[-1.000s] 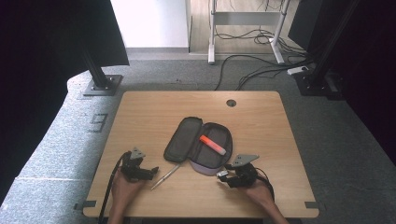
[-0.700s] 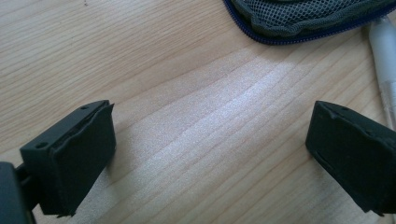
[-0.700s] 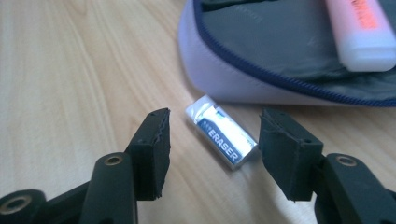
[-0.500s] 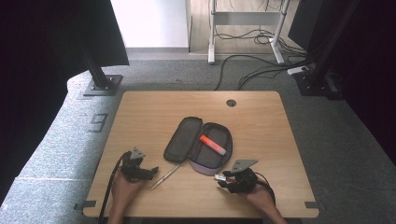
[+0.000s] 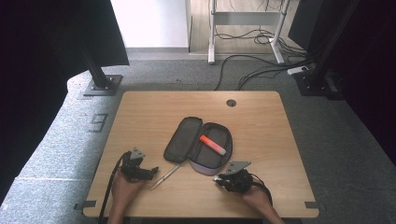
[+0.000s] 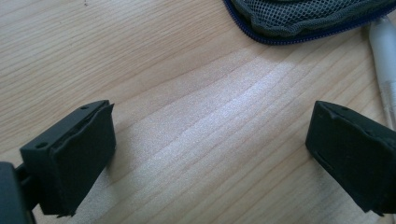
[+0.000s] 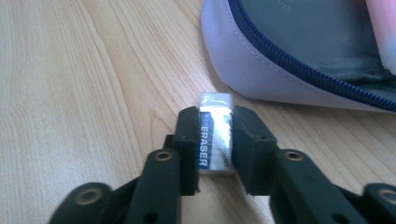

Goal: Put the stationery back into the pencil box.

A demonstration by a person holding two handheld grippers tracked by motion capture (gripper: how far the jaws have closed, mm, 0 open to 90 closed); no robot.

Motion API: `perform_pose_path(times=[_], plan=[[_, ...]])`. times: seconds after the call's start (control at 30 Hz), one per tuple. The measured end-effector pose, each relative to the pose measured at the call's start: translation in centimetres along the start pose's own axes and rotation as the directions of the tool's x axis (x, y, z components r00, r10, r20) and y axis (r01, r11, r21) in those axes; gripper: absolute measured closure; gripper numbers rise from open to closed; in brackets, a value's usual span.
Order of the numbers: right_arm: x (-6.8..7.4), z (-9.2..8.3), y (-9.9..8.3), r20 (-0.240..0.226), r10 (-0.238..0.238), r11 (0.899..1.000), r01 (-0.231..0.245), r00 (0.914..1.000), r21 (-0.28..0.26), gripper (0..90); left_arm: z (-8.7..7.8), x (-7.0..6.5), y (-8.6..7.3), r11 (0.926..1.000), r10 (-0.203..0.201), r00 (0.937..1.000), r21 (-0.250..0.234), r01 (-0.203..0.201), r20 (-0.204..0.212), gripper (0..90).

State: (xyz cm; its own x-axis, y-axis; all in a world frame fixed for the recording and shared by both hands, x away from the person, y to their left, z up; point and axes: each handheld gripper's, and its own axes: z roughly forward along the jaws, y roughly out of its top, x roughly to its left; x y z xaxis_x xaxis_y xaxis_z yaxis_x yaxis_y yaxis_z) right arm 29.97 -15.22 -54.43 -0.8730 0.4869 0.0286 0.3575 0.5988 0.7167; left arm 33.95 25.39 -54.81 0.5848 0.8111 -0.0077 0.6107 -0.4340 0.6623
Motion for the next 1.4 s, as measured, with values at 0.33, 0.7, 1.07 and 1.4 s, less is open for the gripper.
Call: perform_pose_path(times=[0.33,0.7,1.07,1.4], plan=[[0.2,-0.2,0.2,-0.001,0.01,1.0,-0.01,1.0,0.009,71.8,0.0,0.0,0.0,1.0,0.0,1.0,0.0,0.0,0.0,1.4],[0.6,-1.5,1.3,-0.016,0.001,1.0,-0.001,0.9999,0.0,71.8,0.0,0.0,0.0,1.0,0.0,1.0,0.0,0.0,0.0,1.5],[0.4,-2.8,2.7,-0.028,-0.003,1.0,0.003,0.9996,-0.023,71.8,0.0,0.0,0.0,1.0,0.0,1.0,0.0,0.0,0.0,1.4],[-0.9,-3.6,4.2,-0.005,0.005,0.999,-0.005,1.0,-0.04,71.8,0.0,0.0,0.0,1.0,0.0,1.0,0.0,0.0,0.0,1.4]])
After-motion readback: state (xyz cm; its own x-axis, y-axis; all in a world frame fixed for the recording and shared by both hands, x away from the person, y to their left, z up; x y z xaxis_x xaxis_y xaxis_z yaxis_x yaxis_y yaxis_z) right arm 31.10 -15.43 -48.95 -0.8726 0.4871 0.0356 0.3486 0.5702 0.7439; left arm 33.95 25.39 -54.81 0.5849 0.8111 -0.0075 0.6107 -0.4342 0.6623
